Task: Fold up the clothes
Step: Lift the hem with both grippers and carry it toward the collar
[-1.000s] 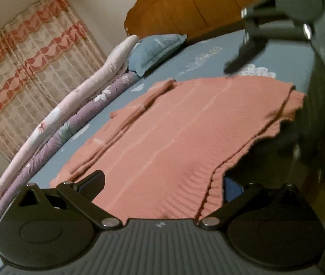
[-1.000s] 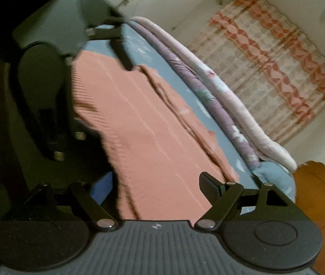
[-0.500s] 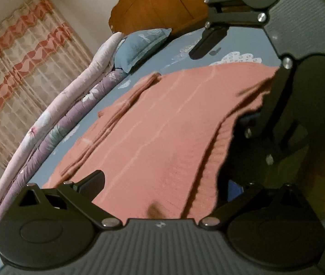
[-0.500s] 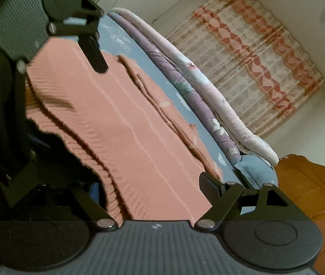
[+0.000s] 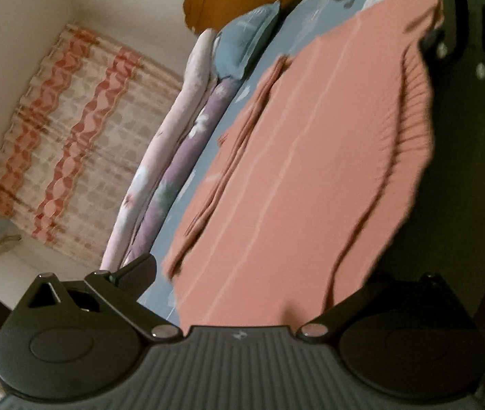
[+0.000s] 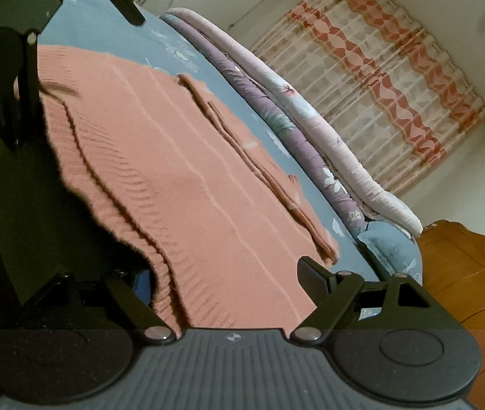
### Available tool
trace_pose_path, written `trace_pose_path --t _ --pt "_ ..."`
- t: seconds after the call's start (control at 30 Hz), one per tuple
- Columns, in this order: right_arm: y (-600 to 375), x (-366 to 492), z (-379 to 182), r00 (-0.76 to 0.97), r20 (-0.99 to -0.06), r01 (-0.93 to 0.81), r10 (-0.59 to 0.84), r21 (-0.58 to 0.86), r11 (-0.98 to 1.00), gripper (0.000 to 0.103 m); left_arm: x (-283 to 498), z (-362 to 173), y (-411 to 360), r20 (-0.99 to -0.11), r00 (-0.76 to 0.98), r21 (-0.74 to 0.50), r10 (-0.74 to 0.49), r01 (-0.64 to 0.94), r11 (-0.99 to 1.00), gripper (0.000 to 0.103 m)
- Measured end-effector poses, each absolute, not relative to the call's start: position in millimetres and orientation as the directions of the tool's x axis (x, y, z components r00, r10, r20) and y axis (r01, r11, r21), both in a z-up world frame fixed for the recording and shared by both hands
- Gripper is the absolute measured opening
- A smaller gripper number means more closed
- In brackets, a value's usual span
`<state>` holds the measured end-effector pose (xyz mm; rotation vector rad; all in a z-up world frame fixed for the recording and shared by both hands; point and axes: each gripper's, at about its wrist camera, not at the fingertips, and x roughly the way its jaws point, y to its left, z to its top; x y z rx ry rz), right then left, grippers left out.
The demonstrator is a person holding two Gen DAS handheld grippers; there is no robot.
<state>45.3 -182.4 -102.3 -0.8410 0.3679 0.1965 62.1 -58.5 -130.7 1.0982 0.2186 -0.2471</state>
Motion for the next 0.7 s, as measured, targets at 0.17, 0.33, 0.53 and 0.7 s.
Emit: trace_pose_path --t 0.17,0.33,0.53,0.7 --pt "-156 51 -108 0.917 -0.395 -0.339 0.06 -0.689 0.641 0.086 63 -133 -73 -0.275 0.957 0.872 -0.099 0.291 0.394 0.102" --pt "-141 55 -115 0.92 -0.388 -0.342 0.052 -0.734 0.587 0.086 66 -138 -81 -0.256 0.957 0.895 -0.135 0.288 0.341 0.102" --pt "-173 52 -118 0.926 -0.374 -0.288 -0.045 -0.78 0.555 0.09 74 -141 -60 -0.244 0.965 0.917 -0.097 0.262 0.301 0.102" --pt "-185 48 -119 0.928 -0.364 -0.259 -0.081 -0.785 0.563 0.09 75 -145 -60 -0.225 0.97 0.93 -0.096 0.243 0.277 0.102"
